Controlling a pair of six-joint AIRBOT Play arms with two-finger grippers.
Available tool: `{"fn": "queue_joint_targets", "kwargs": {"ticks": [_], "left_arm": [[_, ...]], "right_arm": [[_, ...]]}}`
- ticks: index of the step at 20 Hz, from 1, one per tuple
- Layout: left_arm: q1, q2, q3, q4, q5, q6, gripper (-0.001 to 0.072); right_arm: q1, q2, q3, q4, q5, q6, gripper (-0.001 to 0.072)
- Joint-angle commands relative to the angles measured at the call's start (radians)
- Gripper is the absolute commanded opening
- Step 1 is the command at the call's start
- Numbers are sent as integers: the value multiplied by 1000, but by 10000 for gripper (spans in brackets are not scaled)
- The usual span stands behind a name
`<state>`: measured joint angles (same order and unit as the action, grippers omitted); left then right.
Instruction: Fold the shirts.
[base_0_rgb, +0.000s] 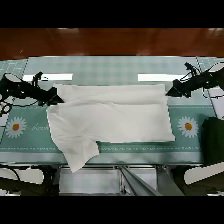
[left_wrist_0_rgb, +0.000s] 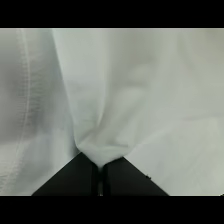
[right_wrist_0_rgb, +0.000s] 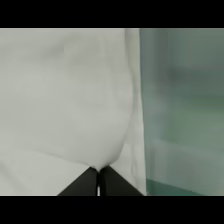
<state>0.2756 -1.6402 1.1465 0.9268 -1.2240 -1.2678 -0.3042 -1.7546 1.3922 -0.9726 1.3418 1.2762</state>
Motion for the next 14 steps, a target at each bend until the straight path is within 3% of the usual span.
{"fn": "queue_joint_targets", "kwargs": {"ticks": [1, 4, 9, 10, 11, 12, 14], "left_arm": [[4, 1, -2, 1, 5, 0, 25], [4, 1, -2, -3, -7, 0, 25], [5, 0, -2, -3, -76, -1, 47], [5, 0, -1, -3, -95, -1, 206], [5, 0, 2, -1, -121, -6, 503], [10, 0, 15, 1, -158, -8, 511], [35, 25, 51, -7, -210, -34, 510]], "right_arm": [[0, -4, 0, -32, -44, 58, 25], [1, -6, 0, -33, -83, 100, 25], [3, -6, 0, -28, -14, 89, 30], [3, -6, 0, -25, 13, 85, 128], [3, -6, 0, -24, 47, 86, 358], [1, -3, 1, -17, 85, 88, 413], [-35, 32, 5, 0, 132, 89, 413]]}}
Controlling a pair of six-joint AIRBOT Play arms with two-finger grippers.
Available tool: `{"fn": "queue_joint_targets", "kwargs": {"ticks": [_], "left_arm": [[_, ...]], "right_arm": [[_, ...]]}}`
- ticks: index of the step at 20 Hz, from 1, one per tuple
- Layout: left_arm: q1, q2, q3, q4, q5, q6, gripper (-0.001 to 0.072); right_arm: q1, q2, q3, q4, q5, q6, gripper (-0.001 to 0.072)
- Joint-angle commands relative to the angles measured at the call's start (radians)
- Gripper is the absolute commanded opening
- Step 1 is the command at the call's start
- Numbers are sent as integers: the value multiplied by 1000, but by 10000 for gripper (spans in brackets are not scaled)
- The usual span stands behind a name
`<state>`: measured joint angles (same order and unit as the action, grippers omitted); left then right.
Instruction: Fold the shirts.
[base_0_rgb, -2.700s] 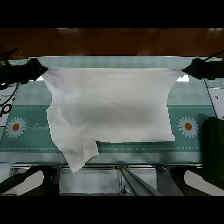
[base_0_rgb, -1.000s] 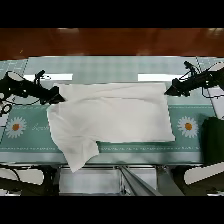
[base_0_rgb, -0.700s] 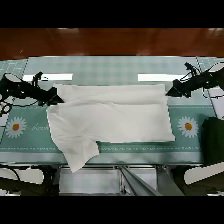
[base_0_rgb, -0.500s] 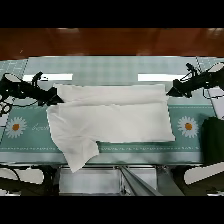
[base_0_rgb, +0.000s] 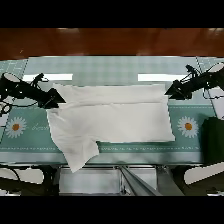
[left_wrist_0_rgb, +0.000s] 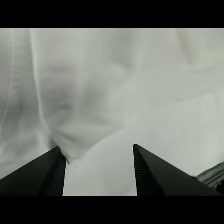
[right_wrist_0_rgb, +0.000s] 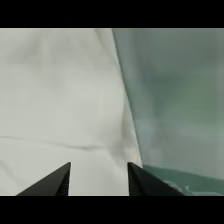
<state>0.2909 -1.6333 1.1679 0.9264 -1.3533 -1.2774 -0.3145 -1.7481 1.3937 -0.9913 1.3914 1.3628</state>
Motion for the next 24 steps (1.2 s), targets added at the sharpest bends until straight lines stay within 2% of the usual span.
{"fn": "queue_joint_targets", "kwargs": {"ticks": [1, 3, 6, 10, 14, 19, 24], "left_arm": [[38, 56, 35, -11, -84, -30, 510], [93, 161, 23, -5, -77, -33, 510], [212, 360, -158, -6, -26, -32, 510], [370, 578, -550, -13, -1, 25, 510], [423, 598, -694, 124, -9, -53, 510], [422, 588, -744, 151, -8, -71, 510], [322, 526, -755, 151, -3, -86, 510]], "right_arm": [[-52, 66, 3, 16, 91, 2, 413], [-110, 176, -32, -5, 69, 2, 412], [-185, 392, -295, 25, -95, -25, 412], [-227, 624, -691, 267, -203, -237, 413], [-225, 724, -830, 344, -185, -289, 412], [-224, 729, -833, 354, -174, -295, 412], [-224, 729, -833, 354, -181, -296, 412]]}}
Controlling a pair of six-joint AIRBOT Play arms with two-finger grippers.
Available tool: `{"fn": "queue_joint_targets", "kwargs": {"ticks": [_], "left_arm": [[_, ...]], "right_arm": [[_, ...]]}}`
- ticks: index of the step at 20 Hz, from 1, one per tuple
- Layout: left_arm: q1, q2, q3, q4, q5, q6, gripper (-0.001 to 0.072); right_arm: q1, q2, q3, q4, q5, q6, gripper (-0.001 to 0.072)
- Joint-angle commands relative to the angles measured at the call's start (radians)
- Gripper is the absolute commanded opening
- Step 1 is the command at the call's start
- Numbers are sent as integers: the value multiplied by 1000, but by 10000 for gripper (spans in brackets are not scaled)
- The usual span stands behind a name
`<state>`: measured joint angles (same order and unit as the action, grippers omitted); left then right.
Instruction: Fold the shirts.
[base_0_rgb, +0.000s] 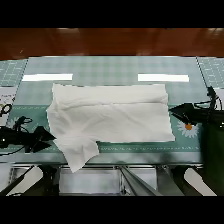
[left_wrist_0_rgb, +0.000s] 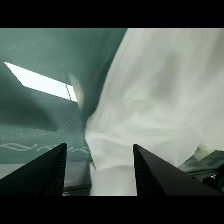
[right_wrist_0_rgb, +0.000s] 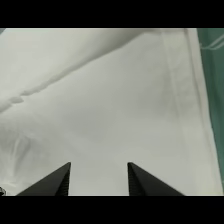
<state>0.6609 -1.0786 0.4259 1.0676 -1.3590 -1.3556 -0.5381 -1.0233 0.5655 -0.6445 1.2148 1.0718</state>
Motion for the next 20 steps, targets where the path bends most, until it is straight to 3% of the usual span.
{"fn": "queue_joint_targets", "kwargs": {"ticks": [1, 6, 7, 8, 9, 11, 15, 20], "left_arm": [[-80, -41, -14, 6, 16, -8, 510], [-265, -51, -20, -118, 119, 40, 504], [-280, -51, -18, -156, 117, 74, 383], [-281, -50, -14, -180, 106, 111, 96], [-280, -48, -10, -197, 93, 137, 26], [-280, -48, 3, -197, 76, 140, 25], [-280, -42, 12, -204, 72, 140, 25], [-280, -43, 12, -204, 72, 140, 26]], "right_arm": [[-1, 4, -5, 8, -7, -5, 412], [-1, 4, -5, 10, -16, -4, 412], [-6, 4, -3, 4, -18, -5, 412], [-24, 4, -3, 2, -22, -4, 412], [-58, 4, -3, -1, -23, -4, 412], [-151, 4, -4, -72, -17, 30, 411], [-194, 4, -5, -394, 80, 243, 412], [-106, -69, -5, -482, 131, 245, 411]]}}
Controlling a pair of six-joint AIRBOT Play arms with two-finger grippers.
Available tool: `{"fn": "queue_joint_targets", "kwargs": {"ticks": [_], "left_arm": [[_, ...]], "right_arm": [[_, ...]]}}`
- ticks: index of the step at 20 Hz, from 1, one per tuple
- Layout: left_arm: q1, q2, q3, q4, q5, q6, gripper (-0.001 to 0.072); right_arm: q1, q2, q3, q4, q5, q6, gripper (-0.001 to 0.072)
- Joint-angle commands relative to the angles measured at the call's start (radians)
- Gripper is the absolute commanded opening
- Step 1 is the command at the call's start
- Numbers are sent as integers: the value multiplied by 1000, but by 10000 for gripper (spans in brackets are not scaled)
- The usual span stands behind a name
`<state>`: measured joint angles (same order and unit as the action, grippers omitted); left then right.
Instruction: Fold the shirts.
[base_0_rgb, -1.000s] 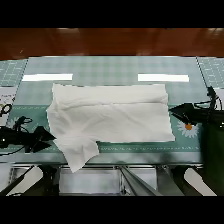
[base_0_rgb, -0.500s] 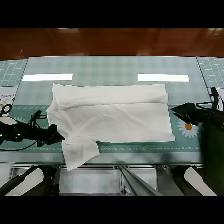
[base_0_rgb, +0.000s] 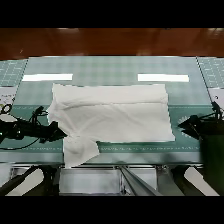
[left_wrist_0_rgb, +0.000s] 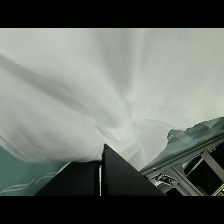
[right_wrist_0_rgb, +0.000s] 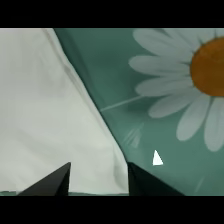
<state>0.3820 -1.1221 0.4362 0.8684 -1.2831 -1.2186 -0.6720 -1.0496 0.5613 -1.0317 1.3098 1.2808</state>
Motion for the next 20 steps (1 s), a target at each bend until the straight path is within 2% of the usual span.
{"fn": "queue_joint_targets", "kwargs": {"ticks": [1, 8, 11, 12, 13, 14, 20], "left_arm": [[-2, 1, 2, -5, -4, 3, 26], [-2, 1, 2, -6, -3, 3, 26], [-2, 1, 2, -6, -3, 3, 26], [-2, 1, 2, -6, -3, 3, 26], [-1, 1, 4, -5, -3, 3, 26], [0, 1, 12, -5, -5, 3, 26], [-2, -13, 180, -10, 18, -13, 26]], "right_arm": [[28, -79, 0, -85, 45, 35, 412], [114, -225, 0, -45, 35, 16, 412], [166, -263, 0, 60, -16, -22, 411], [175, -265, 0, 103, -30, -46, 388], [177, -264, 0, 145, -34, -79, 236], [176, -264, 0, 173, -31, -116, 23], [176, -264, 81, 150, -13, -135, 25]]}}
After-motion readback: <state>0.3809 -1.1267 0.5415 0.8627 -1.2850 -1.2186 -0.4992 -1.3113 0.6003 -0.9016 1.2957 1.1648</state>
